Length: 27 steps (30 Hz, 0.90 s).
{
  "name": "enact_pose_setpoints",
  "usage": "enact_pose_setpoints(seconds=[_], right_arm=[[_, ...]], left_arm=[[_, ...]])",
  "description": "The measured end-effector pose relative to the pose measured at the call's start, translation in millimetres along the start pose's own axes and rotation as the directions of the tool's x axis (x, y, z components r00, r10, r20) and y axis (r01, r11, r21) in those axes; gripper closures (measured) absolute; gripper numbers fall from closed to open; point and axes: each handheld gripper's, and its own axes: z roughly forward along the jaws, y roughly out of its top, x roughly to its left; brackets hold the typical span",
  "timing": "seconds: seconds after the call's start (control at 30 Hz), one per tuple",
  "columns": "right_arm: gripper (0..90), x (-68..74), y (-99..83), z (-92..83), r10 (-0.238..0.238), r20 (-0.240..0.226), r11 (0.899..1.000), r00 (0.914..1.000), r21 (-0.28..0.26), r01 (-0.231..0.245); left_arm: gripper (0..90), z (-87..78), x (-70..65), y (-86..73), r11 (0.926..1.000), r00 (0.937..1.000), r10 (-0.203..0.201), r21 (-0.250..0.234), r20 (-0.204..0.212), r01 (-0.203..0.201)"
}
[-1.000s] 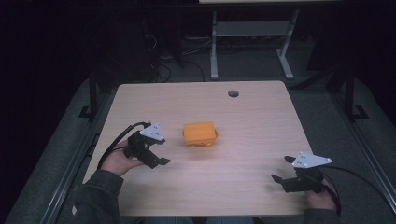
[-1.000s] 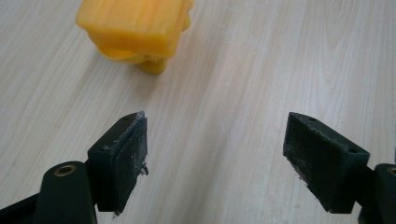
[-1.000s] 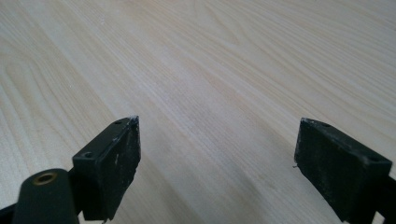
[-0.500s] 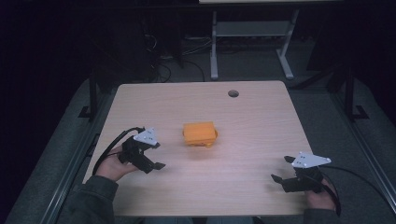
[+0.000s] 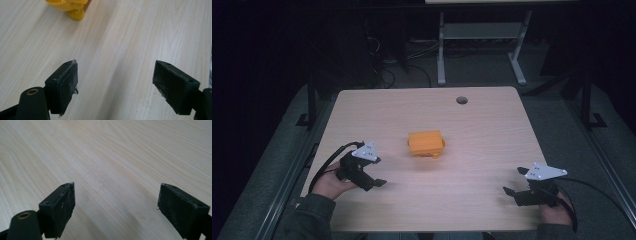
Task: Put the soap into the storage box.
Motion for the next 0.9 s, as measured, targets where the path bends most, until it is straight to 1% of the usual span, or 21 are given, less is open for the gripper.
enact_pose_setpoints(seconds=[0.13,0.2,0.3,0.33,0.4,0.43,0.5,0.6,0.63,0.7,0.77,0.87,0.9], right_arm=[[13.9,-0.1,-0.3,-0.4,0.001,0.002,1.000,1.0000,-0.001,-0.001],[13.9,-0.5,-0.5,-0.6,-0.001,0.004,1.000,1.0000,0.003,0.000],[13.9,-1.0,-1.2,-0.8,0.006,0.005,1.000,1.0000,0.003,-0.006],[13.9,-1.0,-1.4,-1.0,0.006,0.006,1.000,1.0000,0.003,-0.006],[13.9,-0.9,-1.5,-1.6,0.009,0.006,1.000,0.9999,0.002,-0.009],[13.9,-0.8,-1.5,-1.7,0.009,0.006,1.000,0.9999,0.002,-0.009],[13.9,-0.6,-1.5,-1.4,0.005,0.006,1.000,1.0000,0.003,-0.005],[13.9,-0.2,-1.5,-1.3,0.005,0.007,1.000,1.0000,0.005,-0.006],[13.9,-0.1,-1.5,-1.4,0.006,0.007,1.000,1.0000,0.004,-0.006],[13.9,-0.4,-1.7,-1.7,0.005,0.009,1.000,0.9999,0.003,-0.005],[13.9,-0.5,-1.9,-1.9,0.006,0.009,1.000,0.9999,0.003,-0.006],[13.9,0.2,-1.9,-2.0,0.005,0.011,1.000,0.9999,0.006,-0.005],[13.9,0.5,-1.8,-2.2,0.004,0.011,1.000,0.9999,0.006,-0.005]], left_arm=[[19.6,1.4,-2.5,-5.5,1.0000,1.0000,-0.009,0.001,-0.001,0.009],[19.6,1.3,-2.6,-7.0,0.9999,1.0000,-0.007,0.009,0.000,0.007],[19.5,1.5,-3.9,-9.3,0.9999,0.9999,-0.016,0.002,-0.004,0.016],[19.5,1.1,-3.9,-10.1,0.9999,0.9999,-0.011,0.005,-0.005,0.011],[19.5,0.9,-5.6,-12.1,0.9999,0.9998,-0.017,0.000,-0.008,0.017],[19.5,0.6,-6.2,-13.0,0.9999,0.9999,-0.012,0.003,-0.013,0.012],[19.2,0.6,-7.7,-15.1,0.9999,0.9997,-0.014,0.004,-0.018,0.014],[19.0,0.9,-10.2,-19.4,0.9996,0.9994,-0.026,-0.006,-0.021,0.026],[19.0,0.3,-10.4,-20.8,0.9999,0.9996,-0.017,0.002,-0.022,0.017],[19.0,0.7,-12.5,-23.7,0.9995,0.9994,-0.029,-0.013,-0.021,0.029],[19.0,0.8,-14.1,-27.0,0.9995,0.9994,-0.028,-0.012,-0.022,0.028],[18.8,3.3,-17.1,-31.8,0.9991,0.9991,-0.041,-0.015,-0.014,0.040],[18.8,4.7,-18.7,-33.8,0.9991,0.9990,-0.042,-0.006,-0.012,0.042]])
